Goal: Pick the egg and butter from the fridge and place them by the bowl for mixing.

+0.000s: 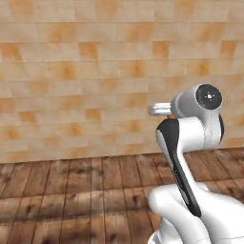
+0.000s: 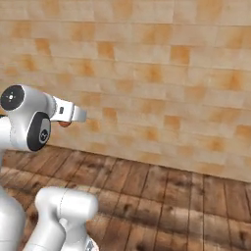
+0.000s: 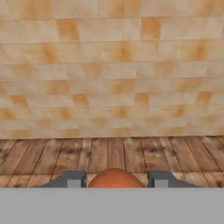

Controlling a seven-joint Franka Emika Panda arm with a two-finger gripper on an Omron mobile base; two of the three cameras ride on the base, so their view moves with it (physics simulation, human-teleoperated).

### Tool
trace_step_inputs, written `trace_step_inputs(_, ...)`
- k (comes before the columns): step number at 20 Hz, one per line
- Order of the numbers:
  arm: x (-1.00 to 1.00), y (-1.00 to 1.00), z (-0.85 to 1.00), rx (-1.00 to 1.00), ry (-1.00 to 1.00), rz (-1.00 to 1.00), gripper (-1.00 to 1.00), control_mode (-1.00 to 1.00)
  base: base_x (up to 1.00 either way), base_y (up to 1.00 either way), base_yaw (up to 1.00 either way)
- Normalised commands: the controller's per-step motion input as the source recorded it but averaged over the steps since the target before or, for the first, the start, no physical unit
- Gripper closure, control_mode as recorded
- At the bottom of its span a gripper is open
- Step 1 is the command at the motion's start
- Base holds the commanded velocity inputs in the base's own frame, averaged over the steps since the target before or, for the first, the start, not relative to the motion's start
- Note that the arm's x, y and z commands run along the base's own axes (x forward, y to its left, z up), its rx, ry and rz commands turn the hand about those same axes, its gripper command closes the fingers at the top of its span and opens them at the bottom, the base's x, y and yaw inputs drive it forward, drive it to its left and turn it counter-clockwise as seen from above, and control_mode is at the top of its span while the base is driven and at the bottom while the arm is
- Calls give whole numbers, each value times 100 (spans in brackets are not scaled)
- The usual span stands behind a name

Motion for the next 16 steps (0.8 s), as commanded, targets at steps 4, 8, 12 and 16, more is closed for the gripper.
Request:
trace_step_inputs(4, 0, 0, 0, 0, 0, 0, 100, 100, 0, 12, 95)
trace_step_inputs(8, 0, 0, 0, 0, 0, 0, 100, 100, 0, 7, 92)
trace_step_inputs(12, 0, 0, 0, 0, 0, 0, 100, 100, 4, 0, 88)
trace_step_inputs(16, 0, 0, 0, 0, 0, 0, 100, 100, 37, 0, 77)
